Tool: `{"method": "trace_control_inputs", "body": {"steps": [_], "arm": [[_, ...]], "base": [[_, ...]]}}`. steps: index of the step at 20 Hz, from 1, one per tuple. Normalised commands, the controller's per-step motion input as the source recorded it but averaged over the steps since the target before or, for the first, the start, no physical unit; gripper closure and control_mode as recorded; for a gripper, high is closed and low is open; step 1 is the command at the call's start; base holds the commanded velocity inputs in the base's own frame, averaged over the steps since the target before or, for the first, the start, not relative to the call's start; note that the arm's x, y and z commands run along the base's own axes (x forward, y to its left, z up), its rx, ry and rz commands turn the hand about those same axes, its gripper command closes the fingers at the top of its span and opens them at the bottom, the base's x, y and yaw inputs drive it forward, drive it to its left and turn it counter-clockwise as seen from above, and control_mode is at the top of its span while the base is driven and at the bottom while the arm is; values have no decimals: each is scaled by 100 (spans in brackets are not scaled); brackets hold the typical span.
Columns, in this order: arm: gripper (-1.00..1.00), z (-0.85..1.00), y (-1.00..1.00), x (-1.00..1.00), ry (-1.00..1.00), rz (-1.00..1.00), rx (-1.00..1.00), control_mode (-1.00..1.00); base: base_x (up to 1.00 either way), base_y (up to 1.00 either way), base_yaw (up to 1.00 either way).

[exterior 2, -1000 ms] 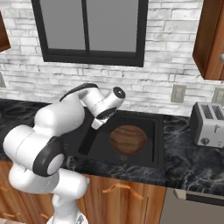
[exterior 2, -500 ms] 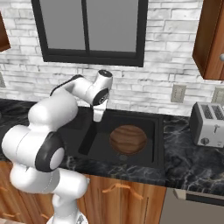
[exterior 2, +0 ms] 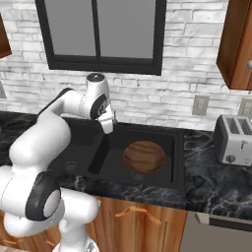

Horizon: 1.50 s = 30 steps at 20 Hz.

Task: Place the glass cup in the left basin and the bowl in the right basin of the sink.

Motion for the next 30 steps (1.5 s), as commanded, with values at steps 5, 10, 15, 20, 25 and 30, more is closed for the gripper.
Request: {"method": "trace_control_inputs", "body": {"steps": [5,10,15,20,25,30], "arm": [[-100,0,0,-7,-16,23,0,-100],[-100,0,0,0,-12,23,0,-100],[-100,5,22,0,-5,20,-5,-100],[-100,1,44,0,-5,22,-6,-100],[-100,0,51,0,-4,24,-6,-100],[-100,0,53,0,-1,22,-6,-100]], "base": [[0,0,0],[0,0,0],[0,0,0],[0,0,0],[0,0,0],[0,0,0]]}}
